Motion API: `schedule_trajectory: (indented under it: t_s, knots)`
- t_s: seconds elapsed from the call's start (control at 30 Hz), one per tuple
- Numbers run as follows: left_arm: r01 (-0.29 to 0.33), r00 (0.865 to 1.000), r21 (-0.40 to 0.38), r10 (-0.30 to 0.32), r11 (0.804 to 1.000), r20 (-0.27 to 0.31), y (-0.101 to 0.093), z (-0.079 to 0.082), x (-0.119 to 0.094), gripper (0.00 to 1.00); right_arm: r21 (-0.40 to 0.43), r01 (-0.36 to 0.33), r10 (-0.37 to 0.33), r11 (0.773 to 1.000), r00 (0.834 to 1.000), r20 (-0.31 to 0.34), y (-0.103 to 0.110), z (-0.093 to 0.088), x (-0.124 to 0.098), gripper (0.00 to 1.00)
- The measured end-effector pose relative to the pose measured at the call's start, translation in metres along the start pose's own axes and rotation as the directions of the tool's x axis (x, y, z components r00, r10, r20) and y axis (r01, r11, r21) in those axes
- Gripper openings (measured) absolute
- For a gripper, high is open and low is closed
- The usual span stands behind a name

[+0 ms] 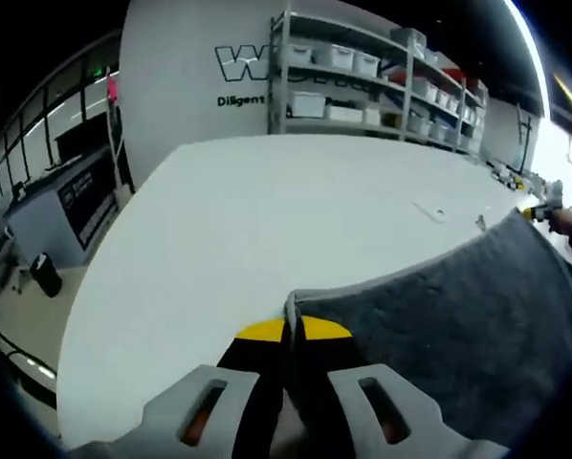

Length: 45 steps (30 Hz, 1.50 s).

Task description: Open the folded towel by lifting each exposed corner and separating the folded layers until the towel lies flat within the target outline without major curled edges

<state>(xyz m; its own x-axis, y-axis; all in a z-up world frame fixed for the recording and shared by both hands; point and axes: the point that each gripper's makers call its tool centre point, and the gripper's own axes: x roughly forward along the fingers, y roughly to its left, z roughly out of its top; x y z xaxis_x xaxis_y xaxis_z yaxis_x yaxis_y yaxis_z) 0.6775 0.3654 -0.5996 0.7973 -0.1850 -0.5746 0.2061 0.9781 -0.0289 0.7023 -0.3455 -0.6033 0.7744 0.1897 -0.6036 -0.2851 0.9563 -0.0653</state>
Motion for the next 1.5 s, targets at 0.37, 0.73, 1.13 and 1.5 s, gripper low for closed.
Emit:
schedule_trajectory:
  t_s: [0.37, 0.73, 1.13, 1.5]
  knots:
    - [0.007, 1.000, -0.020, -0.007, 1.000, 0.002, 0.000, 0.001, 0.002, 0.06, -0.033, 0.029, -0.029, 0.999, 1.000, 0.004, -0.008, 0.004, 0.006, 0.00]
    - [0.028, 0.994, 0.021, -0.030, 0.999, 0.107, -0.018, 0.024, -0.033, 1.00, -0.074, 0.205, -0.193, 0.976, 0.971, 0.141, -0.039, 0.037, -0.027, 1.00]
    - [-0.039, 0.985, 0.032, 0.033, 0.999, 0.170, -0.013, 0.034, -0.080, 1.00, -0.019, 0.201, -0.190, 0.979, 0.947, 0.258, -0.017, 0.054, -0.091, 1.00]
    - [0.012, 0.956, 0.043, -0.024, 0.999, 0.292, -0.063, 0.039, -0.158, 1.00, -0.035, 0.156, -0.133, 0.987, 0.922, 0.365, 0.039, 0.054, -0.182, 1.00]
